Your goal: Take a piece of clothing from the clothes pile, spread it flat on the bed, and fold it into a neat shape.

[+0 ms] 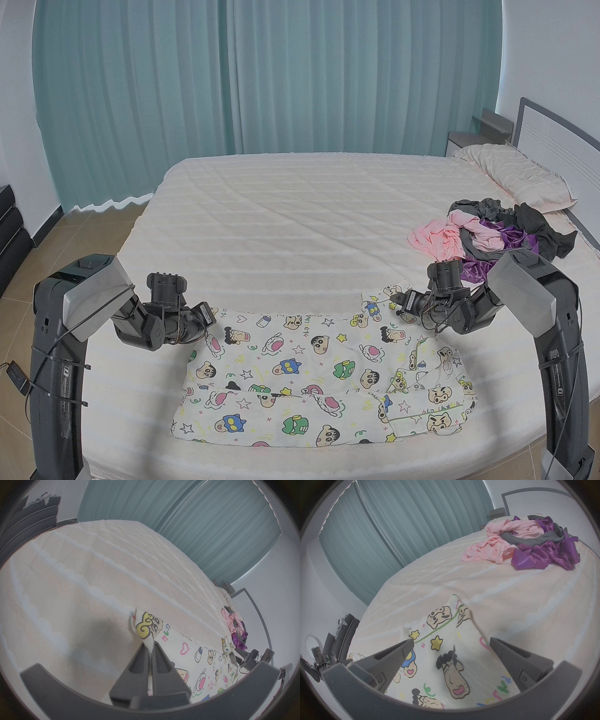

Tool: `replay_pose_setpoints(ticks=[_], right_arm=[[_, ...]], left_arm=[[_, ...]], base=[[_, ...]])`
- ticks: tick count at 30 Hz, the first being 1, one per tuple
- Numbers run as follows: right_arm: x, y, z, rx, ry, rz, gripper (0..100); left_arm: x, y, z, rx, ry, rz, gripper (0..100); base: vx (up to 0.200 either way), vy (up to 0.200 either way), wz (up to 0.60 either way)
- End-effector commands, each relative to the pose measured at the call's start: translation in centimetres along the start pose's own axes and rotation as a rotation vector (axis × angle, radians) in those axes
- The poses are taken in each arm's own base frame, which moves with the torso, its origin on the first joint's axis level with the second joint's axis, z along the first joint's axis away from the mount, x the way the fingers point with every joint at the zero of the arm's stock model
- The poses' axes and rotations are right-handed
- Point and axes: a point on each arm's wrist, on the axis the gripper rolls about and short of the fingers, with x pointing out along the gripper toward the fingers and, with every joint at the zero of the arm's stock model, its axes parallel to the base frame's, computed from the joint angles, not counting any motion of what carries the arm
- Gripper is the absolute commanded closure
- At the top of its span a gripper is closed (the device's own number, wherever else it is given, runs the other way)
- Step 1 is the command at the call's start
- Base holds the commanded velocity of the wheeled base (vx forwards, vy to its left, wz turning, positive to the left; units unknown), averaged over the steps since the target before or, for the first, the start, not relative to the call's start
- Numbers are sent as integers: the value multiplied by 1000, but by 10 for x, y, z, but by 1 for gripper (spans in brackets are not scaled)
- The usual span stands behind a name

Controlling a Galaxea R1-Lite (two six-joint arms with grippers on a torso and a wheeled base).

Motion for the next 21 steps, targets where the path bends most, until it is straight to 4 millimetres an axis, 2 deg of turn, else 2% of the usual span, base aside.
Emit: replay_pose_setpoints(ticks=[1,15,21], right_arm=[[8,-2,-7,-4,23,-13,100],[6,-10,0,77,0,-2,100],[2,-16,13,99,-73,15,100]], left_arm=[[-1,-1,1,0,-1,-1,100],[0,-1,3,0,-14,-9,100],[0,-8,12,-82,-126,-89,100]], base=[[0,0,0],[0,0,0],[0,0,0]])
